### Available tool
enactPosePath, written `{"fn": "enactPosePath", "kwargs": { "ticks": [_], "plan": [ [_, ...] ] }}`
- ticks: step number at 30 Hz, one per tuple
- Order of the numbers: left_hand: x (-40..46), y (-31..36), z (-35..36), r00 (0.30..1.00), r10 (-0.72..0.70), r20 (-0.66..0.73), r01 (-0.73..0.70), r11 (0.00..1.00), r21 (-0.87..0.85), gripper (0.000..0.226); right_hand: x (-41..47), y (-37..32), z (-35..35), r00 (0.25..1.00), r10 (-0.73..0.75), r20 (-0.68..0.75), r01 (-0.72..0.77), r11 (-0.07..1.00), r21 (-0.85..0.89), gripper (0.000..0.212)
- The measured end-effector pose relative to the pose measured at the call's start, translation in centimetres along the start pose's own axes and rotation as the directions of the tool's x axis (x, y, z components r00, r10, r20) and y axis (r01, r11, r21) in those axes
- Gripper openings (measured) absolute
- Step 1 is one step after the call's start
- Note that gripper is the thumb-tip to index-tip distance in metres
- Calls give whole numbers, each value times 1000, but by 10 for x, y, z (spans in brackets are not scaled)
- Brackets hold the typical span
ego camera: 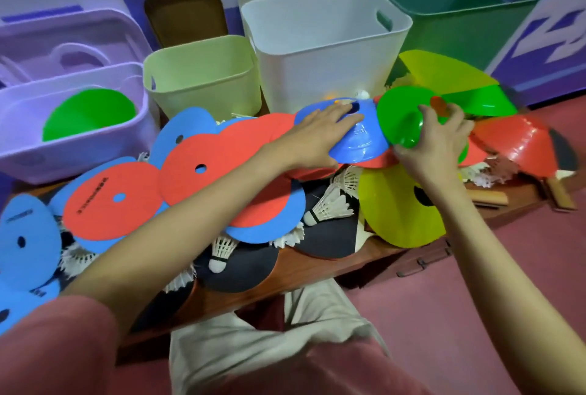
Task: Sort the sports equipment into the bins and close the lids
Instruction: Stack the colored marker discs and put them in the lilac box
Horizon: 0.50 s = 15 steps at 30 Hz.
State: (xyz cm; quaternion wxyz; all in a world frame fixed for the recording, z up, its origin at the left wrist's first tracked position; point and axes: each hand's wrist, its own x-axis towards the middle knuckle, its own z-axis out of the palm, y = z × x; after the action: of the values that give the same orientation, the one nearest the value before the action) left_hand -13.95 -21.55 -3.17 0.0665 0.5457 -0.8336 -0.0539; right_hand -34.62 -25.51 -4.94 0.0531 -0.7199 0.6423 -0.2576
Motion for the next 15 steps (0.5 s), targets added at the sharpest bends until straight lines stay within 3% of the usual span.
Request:
{"fn": "enactPosePath", "kwargs": {
  "ticks": [7,15],
  "plan": [
    [10,-8,9,999,-15,47,14,1000,25,92,15,4,9,998,21,65,-22,1000,11,83],
    [15,-12,7,1000,-11,13,12,997,-77,100,20,-1,6,1000,-13,-7,14,994,107,97]
  ]
}}
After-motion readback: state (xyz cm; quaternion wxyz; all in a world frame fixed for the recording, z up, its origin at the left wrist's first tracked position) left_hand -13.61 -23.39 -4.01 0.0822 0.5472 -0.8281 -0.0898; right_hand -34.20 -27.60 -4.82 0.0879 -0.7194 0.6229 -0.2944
